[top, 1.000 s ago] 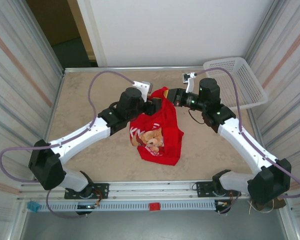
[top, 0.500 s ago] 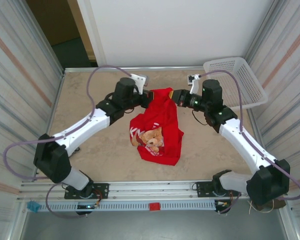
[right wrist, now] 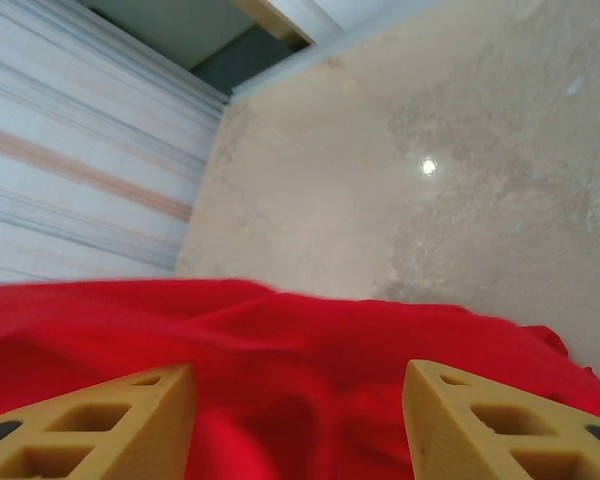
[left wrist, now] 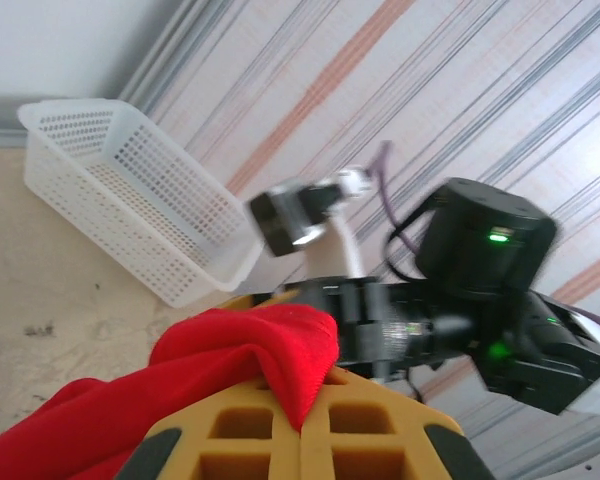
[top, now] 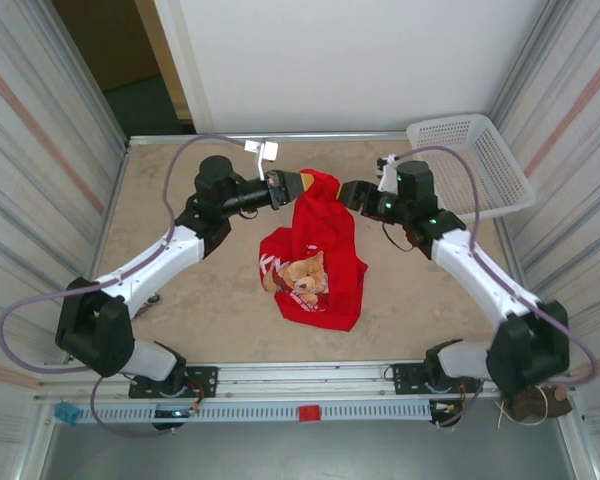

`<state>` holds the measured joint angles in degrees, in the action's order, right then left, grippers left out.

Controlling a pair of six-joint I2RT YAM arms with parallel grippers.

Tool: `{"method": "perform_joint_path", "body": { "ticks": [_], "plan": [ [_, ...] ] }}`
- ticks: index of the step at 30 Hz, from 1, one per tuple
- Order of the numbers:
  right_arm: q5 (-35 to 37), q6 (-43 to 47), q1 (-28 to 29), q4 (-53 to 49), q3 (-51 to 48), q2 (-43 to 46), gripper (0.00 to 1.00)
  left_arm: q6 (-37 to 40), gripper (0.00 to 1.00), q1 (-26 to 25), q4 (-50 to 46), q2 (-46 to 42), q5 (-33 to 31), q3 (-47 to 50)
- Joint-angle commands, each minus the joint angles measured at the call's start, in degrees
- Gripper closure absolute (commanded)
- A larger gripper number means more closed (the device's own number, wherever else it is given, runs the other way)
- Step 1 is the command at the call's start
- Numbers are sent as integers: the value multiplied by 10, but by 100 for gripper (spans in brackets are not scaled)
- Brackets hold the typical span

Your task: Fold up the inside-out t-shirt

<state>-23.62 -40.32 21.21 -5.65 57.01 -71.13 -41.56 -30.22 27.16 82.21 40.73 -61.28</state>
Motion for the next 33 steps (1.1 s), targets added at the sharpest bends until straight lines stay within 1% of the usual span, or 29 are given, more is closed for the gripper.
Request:
{"method": "perform_joint_path", "body": {
  "ticks": [1, 2, 3, 7, 11, 17, 22, 25, 26, 27, 29, 31, 32, 33],
  "plan": [
    [63, -30, 17, -51, -15, 89, 39, -34, 100, 3, 70, 0, 33, 5],
    [68, -50, 21, -46, -22, 104, 34, -32, 100, 3, 70, 1, 33, 6],
    [68, -70, 27, -36, -30, 114, 33, -32, 100, 3, 71, 1, 34, 7],
    [84, -149, 49, -14, -50, 118, 36, -28, 100, 3, 69, -4, 28, 14],
    [71, -213, 63, 42, -83, 92, 36, -27, 100, 3, 69, -8, 23, 17],
    [53, -291, 79, 147, -106, 33, 34, -27, 100, 3, 67, -12, 24, 14],
    [45, -320, 81, 207, -108, 11, 34, -28, 100, 3, 66, -14, 23, 18],
    [41, -326, 81, 228, -108, 5, 37, -28, 100, 3, 67, -14, 24, 21],
    [41, -327, 80, 233, -107, 2, 40, -29, 100, 3, 68, -14, 23, 23],
    [39, -328, 80, 237, -107, 1, 46, -30, 100, 3, 69, -14, 22, 24],
    [35, -327, 78, 254, -106, -4, 69, -33, 100, 3, 72, -15, 17, 27],
    [21, -324, 73, 269, -107, -3, 98, -37, 100, 3, 75, -16, 4, 32],
    [13, -318, 69, 278, -108, 1, 100, -40, 100, 3, 75, -17, -8, 36],
    [6, -310, 66, 287, -112, 8, 100, -43, 100, 4, 75, -19, -25, 42]
  ]
}}
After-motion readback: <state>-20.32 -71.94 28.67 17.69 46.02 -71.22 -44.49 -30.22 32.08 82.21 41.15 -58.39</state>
